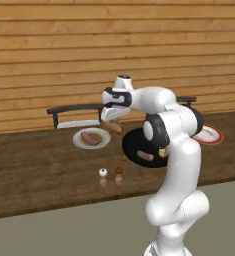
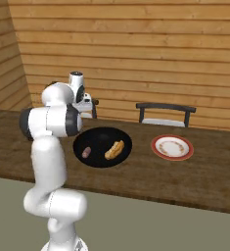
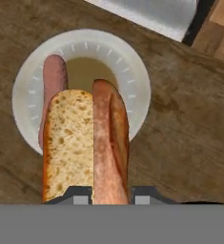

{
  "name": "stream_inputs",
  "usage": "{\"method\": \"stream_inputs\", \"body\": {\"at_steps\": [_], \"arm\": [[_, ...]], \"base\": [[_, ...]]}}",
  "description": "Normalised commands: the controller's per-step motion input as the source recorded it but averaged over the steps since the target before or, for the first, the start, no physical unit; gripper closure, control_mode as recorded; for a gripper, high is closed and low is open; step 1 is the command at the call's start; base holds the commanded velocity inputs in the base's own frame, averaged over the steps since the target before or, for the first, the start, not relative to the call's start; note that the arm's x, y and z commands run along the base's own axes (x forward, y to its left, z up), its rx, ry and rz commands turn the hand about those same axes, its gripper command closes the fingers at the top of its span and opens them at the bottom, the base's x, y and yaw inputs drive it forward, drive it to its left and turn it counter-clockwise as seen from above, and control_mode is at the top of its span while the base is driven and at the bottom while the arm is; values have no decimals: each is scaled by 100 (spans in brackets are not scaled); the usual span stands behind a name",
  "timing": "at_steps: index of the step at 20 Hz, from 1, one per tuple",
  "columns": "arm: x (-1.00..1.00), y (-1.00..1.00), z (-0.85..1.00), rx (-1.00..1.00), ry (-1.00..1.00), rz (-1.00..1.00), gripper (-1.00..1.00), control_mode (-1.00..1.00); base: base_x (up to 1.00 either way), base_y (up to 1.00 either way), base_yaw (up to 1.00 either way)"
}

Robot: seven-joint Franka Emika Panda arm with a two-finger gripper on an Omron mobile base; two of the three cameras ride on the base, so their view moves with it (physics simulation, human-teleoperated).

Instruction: Place one bun and one sausage from the bowl on each plate.

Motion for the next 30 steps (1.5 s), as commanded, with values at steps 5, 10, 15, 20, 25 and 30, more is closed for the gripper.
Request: {"method": "stream_inputs", "body": {"at_steps": [5, 10, 15, 20, 25, 30], "arm": [[100, 79, -5, -3, 13, 12, 100, -100], [44, 21, -36, -4, 1, -11, 100, -100], [-66, -2, -76, 0, -6, -3, 100, -100], [-99, -1, -56, 0, -24, -3, 100, -100], [-7, 0, -21, -2, -23, -5, 100, -100], [7, 0, -33, -2, -16, -2, 100, -100]], "base": [[0, 0, 0], [0, 0, 0], [0, 0, 0], [0, 0, 0], [0, 0, 0], [0, 0, 0]]}}
